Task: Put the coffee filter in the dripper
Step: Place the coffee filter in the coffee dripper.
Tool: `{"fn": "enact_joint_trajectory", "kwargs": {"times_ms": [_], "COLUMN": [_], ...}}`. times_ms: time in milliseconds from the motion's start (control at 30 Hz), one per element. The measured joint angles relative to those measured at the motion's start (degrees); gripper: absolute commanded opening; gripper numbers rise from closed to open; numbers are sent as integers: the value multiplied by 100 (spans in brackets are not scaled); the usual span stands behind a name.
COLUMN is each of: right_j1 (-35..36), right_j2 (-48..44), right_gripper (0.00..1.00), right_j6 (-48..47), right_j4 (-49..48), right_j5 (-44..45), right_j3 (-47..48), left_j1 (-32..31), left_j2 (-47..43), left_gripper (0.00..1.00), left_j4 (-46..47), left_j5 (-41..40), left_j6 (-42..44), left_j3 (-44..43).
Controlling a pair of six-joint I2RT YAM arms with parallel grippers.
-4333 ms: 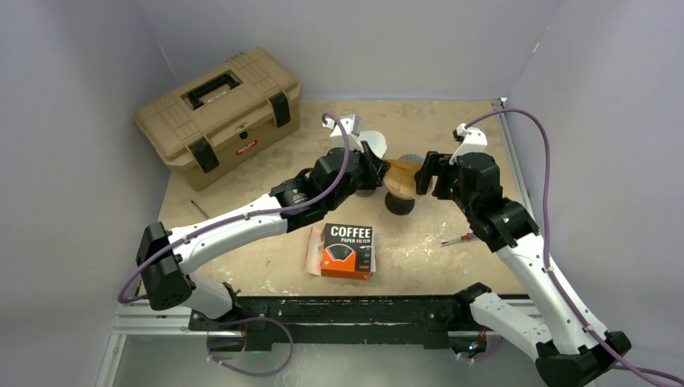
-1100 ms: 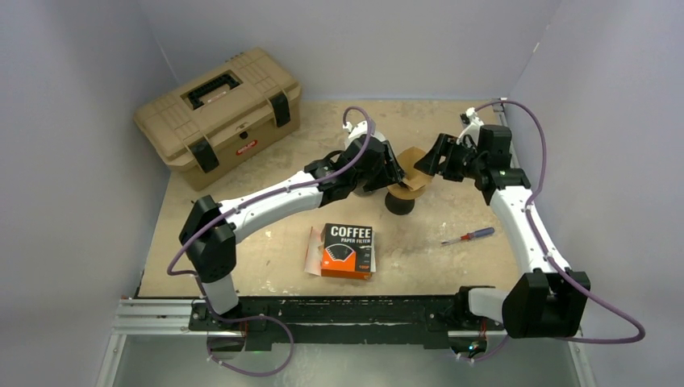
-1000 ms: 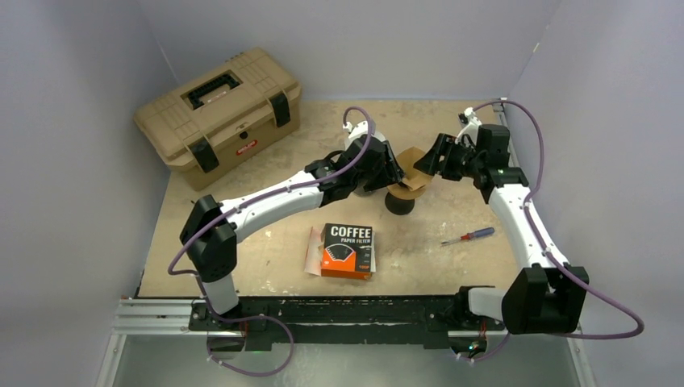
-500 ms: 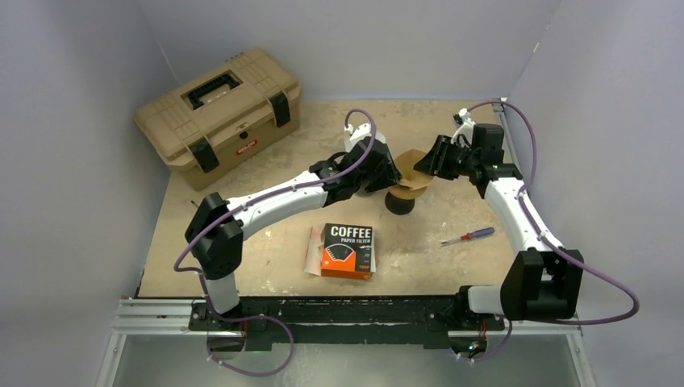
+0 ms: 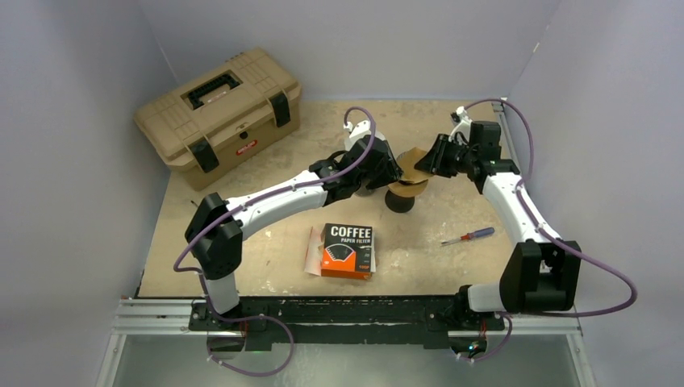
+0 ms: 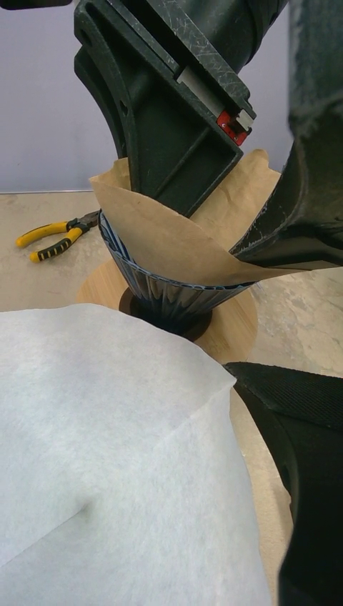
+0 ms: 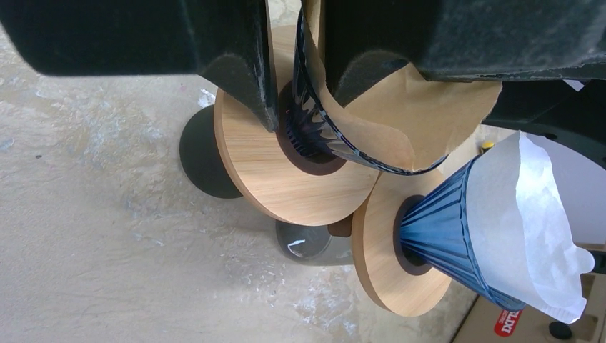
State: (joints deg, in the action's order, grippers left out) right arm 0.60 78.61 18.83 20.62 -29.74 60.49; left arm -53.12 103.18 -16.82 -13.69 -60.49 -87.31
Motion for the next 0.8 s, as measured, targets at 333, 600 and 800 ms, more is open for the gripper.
{"fn": "enact_joint_trajectory", "kwargs": {"times_ms": [333, 600, 800], "right_j1": [249, 278, 278], "right_j2": [197, 181, -9], "right_gripper": [34, 47, 52], "right_j6": [-11, -109, -138], "right_j4": [184, 407, 612], "right_j5": [356, 518, 605], "right_j3": [236, 540, 616], "left_j1": [26, 63, 98], "left_j2": [0, 0, -4], "left_gripper": [54, 65, 67], "left_j4": [-81, -131, -129], "left_j5": [0, 15, 109], "left_j6": [2, 4, 2], "left_j3": [-2, -2, -2]}}
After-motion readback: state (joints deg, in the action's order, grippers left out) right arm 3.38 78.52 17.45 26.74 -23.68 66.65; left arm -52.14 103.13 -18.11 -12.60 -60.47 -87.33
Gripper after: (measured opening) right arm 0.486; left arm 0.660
